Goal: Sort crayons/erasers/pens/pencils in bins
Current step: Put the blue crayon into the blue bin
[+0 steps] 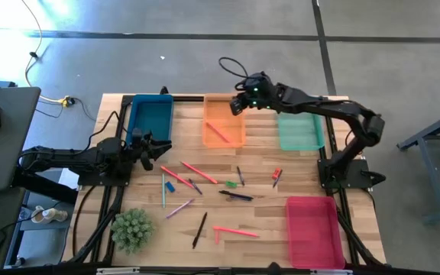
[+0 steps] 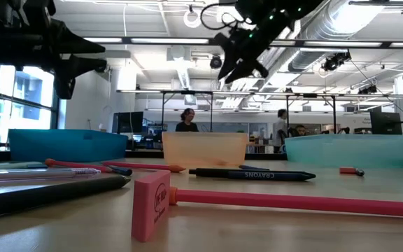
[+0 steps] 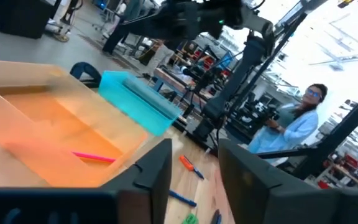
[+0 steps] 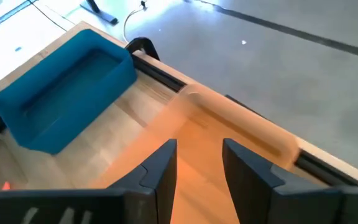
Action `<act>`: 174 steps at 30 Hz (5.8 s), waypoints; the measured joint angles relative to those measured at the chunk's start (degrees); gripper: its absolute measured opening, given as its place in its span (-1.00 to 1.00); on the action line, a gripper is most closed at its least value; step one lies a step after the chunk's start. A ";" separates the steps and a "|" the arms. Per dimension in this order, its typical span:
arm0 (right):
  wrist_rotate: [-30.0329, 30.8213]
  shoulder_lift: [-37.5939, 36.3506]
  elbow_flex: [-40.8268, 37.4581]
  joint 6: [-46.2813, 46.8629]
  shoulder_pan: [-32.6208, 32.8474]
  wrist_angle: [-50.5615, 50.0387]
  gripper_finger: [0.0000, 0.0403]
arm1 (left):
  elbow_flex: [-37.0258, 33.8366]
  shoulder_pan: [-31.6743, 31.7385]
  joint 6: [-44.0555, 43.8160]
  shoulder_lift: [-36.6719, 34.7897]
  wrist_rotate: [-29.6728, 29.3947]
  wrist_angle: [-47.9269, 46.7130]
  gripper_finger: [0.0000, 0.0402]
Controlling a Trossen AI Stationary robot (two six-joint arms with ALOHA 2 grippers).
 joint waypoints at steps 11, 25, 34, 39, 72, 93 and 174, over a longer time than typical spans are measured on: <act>-0.55 -7.07 0.00 -5.14 0.91 -7.00 -0.40 | -0.01 0.00 -6.03 0.02 -2.86 3.12 -0.34; -0.25 -14.33 0.00 -11.30 1.71 -13.77 -0.40 | 14.50 0.00 6.15 5.94 -2.49 -6.16 -0.35; -0.25 -18.41 0.00 -10.37 1.44 -19.91 -0.40 | 25.52 -0.01 8.23 17.38 5.86 -23.75 -0.35; -0.41 -18.59 0.00 -9.02 1.49 -23.59 -0.40 | 30.65 -0.02 10.86 23.50 9.52 -32.02 -0.35; -0.25 -18.55 0.00 -7.81 1.50 -25.28 -0.40 | 54.70 -6.68 31.14 65.75 14.76 -46.90 -0.35; -0.27 -18.50 0.00 -6.76 1.51 -25.64 -0.40 | 61.85 -15.06 39.92 84.29 10.17 -50.56 -0.35; -0.44 -18.65 -0.02 -6.33 1.49 -26.23 -0.40 | 62.35 -9.67 37.04 76.66 9.15 -52.63 -0.98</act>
